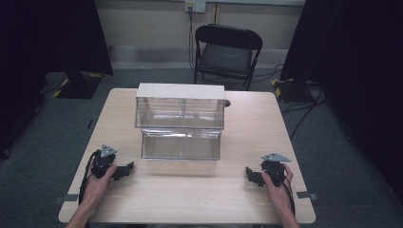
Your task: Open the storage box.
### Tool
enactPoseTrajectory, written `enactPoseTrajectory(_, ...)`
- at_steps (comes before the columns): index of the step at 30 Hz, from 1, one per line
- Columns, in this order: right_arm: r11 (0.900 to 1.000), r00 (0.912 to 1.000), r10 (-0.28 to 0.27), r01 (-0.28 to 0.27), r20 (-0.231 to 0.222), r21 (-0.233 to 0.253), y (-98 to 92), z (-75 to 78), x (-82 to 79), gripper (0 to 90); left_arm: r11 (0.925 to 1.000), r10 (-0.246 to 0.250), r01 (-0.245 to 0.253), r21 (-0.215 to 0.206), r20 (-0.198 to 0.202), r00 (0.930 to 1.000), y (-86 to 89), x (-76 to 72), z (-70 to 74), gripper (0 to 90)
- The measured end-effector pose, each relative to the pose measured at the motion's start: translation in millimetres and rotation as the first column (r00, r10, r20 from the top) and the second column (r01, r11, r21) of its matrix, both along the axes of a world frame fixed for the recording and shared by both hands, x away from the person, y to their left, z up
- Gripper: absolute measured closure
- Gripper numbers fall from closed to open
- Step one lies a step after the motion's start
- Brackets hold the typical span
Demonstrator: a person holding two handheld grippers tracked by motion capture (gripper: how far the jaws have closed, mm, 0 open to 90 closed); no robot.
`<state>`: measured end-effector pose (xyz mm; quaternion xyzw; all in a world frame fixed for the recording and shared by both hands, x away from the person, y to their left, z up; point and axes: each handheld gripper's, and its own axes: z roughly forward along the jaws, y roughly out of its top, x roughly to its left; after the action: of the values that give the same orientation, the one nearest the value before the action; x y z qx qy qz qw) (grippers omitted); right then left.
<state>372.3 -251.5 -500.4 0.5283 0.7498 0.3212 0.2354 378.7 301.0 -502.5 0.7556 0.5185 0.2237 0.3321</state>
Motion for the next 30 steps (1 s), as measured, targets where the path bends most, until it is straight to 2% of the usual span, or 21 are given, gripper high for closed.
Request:
enactPoseTrajectory(8,1.0,1.0,0.006,-0.006,-0.002,-0.001,-0.8,0.2,-1.5,10.2,1.0,-0.001,0.001,0.001,0.0,1.0,0.1,0.1,0.0,9.9)
enactPoseTrajectory(12,1.0,0.9999,0.004,-0.004,-0.009,0.002,-1.1,2.4,-2.4,14.3,1.0,-0.001,0.001,0.0,0.0,1.0,0.2,0.2,0.0,9.9)
enactPoseTrajectory(17,0.999,0.9992,0.03,-0.029,-0.026,0.02,0.4,5.9,-2.5,14.3,1.0,-0.002,0.002,0.0,0.0,1.0,0.2,0.2,0.0,9.8)
enactPoseTrajectory(21,0.998,0.9987,0.051,-0.051,0.004,0.038,5.8,15.2,-5.0,14.3,1.0,0.006,-0.006,0.002,-0.001,1.0,0.3,1.1,-0.3,8.1)
enactPoseTrajectory(30,0.991,0.993,0.115,-0.116,0.028,0.072,19.5,26.3,-9.9,14.3,0.9999,0.01,-0.01,0.004,0.0,0.9999,0.2,1.3,-0.5,7.4)
